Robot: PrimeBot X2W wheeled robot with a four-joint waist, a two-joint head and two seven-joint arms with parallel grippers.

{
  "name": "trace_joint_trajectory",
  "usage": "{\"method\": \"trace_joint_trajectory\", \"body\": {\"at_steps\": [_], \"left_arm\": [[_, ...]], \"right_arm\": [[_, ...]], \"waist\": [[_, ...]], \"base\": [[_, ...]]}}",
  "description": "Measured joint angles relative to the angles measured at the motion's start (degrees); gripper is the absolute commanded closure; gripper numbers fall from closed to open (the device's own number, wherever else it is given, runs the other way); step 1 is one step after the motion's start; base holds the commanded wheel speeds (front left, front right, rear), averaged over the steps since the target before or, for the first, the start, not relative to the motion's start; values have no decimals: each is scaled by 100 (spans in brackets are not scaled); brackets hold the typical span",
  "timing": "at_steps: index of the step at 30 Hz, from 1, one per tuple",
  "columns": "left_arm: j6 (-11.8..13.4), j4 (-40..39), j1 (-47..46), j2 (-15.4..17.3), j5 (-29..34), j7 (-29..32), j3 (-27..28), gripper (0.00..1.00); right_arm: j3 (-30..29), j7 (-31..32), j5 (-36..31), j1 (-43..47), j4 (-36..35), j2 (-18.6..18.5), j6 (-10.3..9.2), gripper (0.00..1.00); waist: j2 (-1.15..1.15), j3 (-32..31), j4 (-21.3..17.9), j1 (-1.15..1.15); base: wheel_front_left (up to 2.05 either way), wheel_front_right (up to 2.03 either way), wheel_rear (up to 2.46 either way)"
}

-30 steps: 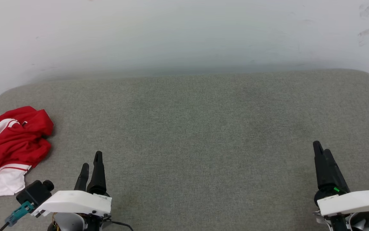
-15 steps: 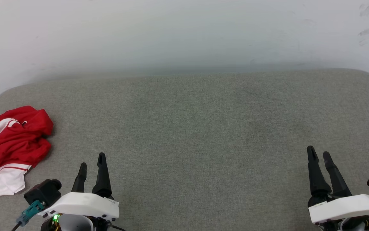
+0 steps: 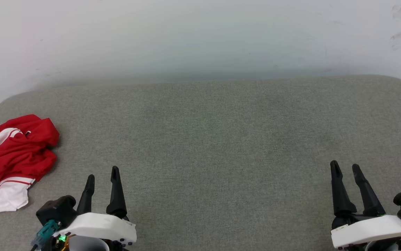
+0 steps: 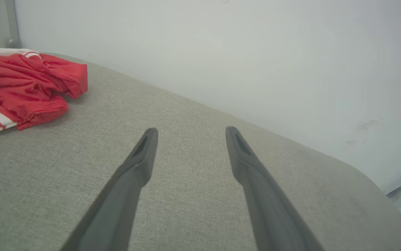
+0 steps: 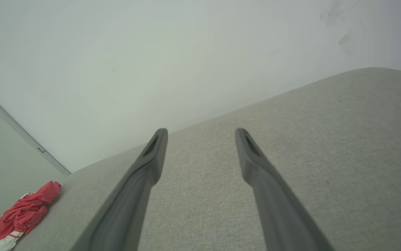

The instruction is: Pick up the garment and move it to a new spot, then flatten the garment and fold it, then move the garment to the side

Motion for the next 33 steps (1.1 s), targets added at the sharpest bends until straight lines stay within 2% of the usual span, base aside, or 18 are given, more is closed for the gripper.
{"method": "trace_joint_trajectory", "body": {"at_steps": [16, 33], "left_arm": [[-99, -156, 98, -11, 853, -218, -67, 0], [-247, -123, 191, -109, 1675, -419, 0, 0]], "right_arm": [[68, -222, -860, 110, -189, -1, 0, 0], [60, -444, -1408, 233, -387, -1, 0, 0]], "waist": [[0, 16, 20, 0], [0, 36, 32, 0]], "base": [[0, 0, 0], [0, 0, 0]]}}
